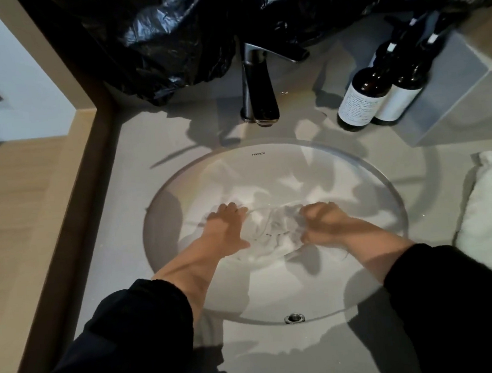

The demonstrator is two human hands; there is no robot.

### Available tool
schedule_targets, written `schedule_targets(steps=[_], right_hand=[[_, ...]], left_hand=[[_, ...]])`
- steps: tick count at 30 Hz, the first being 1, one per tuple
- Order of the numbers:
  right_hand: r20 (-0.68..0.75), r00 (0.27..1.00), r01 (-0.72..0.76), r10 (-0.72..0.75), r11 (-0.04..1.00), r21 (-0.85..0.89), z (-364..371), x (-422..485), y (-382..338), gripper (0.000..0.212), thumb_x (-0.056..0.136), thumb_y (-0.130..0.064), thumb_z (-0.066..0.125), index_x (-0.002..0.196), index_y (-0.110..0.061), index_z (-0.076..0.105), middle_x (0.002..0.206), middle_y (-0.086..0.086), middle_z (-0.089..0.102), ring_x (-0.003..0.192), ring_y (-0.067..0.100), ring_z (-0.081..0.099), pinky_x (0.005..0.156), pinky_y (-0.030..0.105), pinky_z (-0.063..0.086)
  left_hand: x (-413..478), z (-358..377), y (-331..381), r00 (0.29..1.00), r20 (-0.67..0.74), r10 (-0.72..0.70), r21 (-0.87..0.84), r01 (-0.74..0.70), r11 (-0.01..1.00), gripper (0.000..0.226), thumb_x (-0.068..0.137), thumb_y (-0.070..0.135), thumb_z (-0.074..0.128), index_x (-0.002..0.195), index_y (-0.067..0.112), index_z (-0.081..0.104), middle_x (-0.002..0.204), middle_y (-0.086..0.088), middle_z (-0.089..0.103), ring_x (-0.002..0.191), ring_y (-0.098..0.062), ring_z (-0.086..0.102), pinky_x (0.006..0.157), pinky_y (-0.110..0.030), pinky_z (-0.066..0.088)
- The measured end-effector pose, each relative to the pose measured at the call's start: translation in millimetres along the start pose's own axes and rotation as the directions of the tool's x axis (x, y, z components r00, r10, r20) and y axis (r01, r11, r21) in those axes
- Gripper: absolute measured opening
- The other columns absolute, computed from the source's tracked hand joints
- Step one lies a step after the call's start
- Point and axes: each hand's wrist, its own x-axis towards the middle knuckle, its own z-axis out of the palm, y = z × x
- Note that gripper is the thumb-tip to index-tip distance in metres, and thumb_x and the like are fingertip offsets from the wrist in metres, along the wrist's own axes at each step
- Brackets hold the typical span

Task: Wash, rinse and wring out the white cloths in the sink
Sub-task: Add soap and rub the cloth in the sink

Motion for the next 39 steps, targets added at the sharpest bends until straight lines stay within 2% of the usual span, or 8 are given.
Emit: schedule_targets(steps=[7, 12, 16, 22, 26, 31, 36, 39], right_hand=[[-0.134, 0.976, 0.22, -0.174, 0.776, 0.592, -74.5, -63.0, -2.0, 0.016, 0.074, -0.017, 0.069, 0.088, -0.01, 0.067, 0.071, 0.003, 0.062, 0.059, 0.012, 0.055, 0.052, 0.027, 0.044], [-0.142, 0.971, 0.23, -0.192, 0.59, 0.774, -106.4, -86.4, -6.9, 0.046, 0.057, -0.018, 0.076, 0.102, -0.02, 0.067, 0.09, 0.01, 0.071, 0.079, 0.021, 0.066, 0.064, 0.027, 0.05], [0.0, 0.984, 0.137, -0.181, 0.743, 0.655, -108.8, -106.1, -11.5, 0.052, 0.065, -0.037, 0.079, 0.113, -0.03, 0.06, 0.101, -0.004, 0.071, 0.091, 0.014, 0.067, 0.089, 0.035, 0.053], [-0.063, 0.998, 0.051, -0.018, 0.819, 0.572, -50.4, -101.8, -48.6, 0.021, 0.078, -0.036, 0.072, 0.094, -0.032, 0.06, 0.097, -0.006, 0.063, 0.081, 0.006, 0.06, 0.064, 0.017, 0.044], [-0.14, 0.98, 0.055, 0.139, 0.491, 0.869, -38.0, -105.0, -37.8, 0.023, 0.077, -0.015, 0.073, 0.099, -0.013, 0.067, 0.091, -0.001, 0.07, 0.085, 0.015, 0.065, 0.064, 0.017, 0.047], [-0.104, 0.994, 0.108, -0.033, 0.168, 0.98, -77.7, -132.5, -28.8, 0.031, 0.077, 0.006, 0.069, 0.107, 0.001, 0.061, 0.083, 0.01, 0.072, 0.075, 0.018, 0.069, 0.072, 0.026, 0.056], [-0.304, 0.949, 0.095, 0.081, 0.847, 0.523, -149.5, -161.0, -67.2, 0.043, 0.077, -0.029, 0.079, 0.111, -0.025, 0.052, 0.097, -0.01, 0.058, 0.084, 0.009, 0.058, 0.068, 0.014, 0.046], [-0.424, 0.904, 0.208, 0.057, 0.807, 0.552, -173.0, -160.5, -85.1, 0.043, 0.078, -0.046, 0.073, 0.106, -0.015, 0.063, 0.097, -0.005, 0.064, 0.09, 0.012, 0.061, 0.081, 0.024, 0.047]], left_hand=[[-29.9, -52.8, 48.1, 0.981, -0.065, 0.181, -0.771, -0.164, 0.615, 0.123, 0.059, 0.034, 0.09, 0.152, 0.036, 0.009, 0.146, 0.01, 0.034, 0.133, -0.007, 0.034, 0.108, -0.024, 0.036], [-50.9, -114.1, 51.1, 0.975, -0.142, 0.169, -0.662, -0.22, 0.716, 0.042, 0.071, 0.016, 0.083, 0.11, 0.017, 0.065, 0.1, 0.005, 0.068, 0.09, -0.011, 0.063, 0.074, -0.017, 0.049], [-60.3, -152.4, 33.1, 0.956, -0.223, 0.191, -0.552, -0.285, 0.783, 0.044, 0.07, 0.019, 0.085, 0.11, 0.01, 0.067, 0.102, -0.005, 0.07, 0.092, -0.017, 0.065, 0.085, -0.029, 0.052], [-85.5, -153.6, 23.8, 0.929, -0.271, 0.252, -0.679, -0.371, 0.634, 0.032, 0.075, 0.011, 0.081, 0.099, -0.004, 0.065, 0.09, -0.014, 0.067, 0.076, -0.011, 0.064, 0.07, -0.024, 0.053], [-80.7, -137.7, 9.3, 0.954, -0.292, 0.066, -0.771, -0.275, 0.574, 0.036, 0.068, 0.007, 0.081, 0.1, -0.002, 0.066, 0.089, -0.017, 0.065, 0.079, -0.019, 0.061, 0.069, -0.029, 0.05], [-74.7, -140.0, 2.3, 0.914, -0.396, 0.087, -0.537, -0.307, 0.786, 0.041, 0.076, 0.014, 0.08, 0.113, 0.007, 0.064, 0.097, -0.003, 0.063, 0.087, -0.017, 0.06, 0.08, -0.019, 0.045], [-63.3, -146.4, -15.1, 0.918, -0.35, 0.185, -0.441, -0.336, 0.832, 0.056, 0.074, 0.014, 0.081, 0.125, 0.004, 0.058, 0.11, -0.016, 0.066, 0.096, -0.029, 0.064, 0.09, -0.036, 0.05], [-59.3, -151.6, -19.3, 0.93, -0.314, 0.192, -0.487, -0.332, 0.808, 0.063, 0.074, 0.016, 0.082, 0.128, 0.0, 0.053, 0.117, -0.016, 0.063, 0.104, -0.031, 0.062, 0.094, -0.038, 0.048]])
